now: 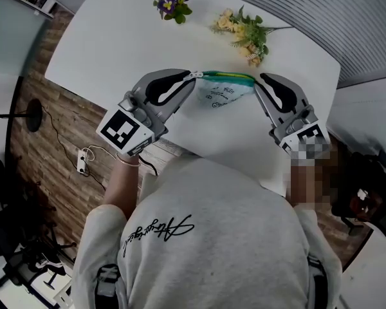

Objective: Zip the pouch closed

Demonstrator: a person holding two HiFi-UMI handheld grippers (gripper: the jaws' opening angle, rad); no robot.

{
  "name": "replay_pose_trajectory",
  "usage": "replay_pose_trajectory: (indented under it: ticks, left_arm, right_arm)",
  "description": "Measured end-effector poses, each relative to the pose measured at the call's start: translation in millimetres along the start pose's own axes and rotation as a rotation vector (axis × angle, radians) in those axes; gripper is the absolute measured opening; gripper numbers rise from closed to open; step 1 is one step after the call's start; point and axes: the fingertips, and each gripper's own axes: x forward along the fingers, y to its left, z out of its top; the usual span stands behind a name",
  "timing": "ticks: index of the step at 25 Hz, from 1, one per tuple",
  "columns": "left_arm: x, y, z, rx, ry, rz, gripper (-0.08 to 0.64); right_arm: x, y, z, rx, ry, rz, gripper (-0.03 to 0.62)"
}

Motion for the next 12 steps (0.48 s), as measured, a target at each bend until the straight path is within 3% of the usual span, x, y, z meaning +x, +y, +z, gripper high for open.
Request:
replay_pose_trajectory:
  ticks: [3,6,12]
  left_arm:
    - [6,-13,5,0.036,-0.001,-0.039,0.055]
    - [12,-28,5,0.066,0.014,-0.105,0.054]
    - [20,-45,6,0.091,0.028,-0.176,0.054]
  right_arm:
    - [8,28,31,-0.075,-0.035,0.129,0.094]
    - [19,53,39,-0.157,-0.002,0.26,0.106]
    - [27,74,21,-0.307,0.136,0.388,0.104]
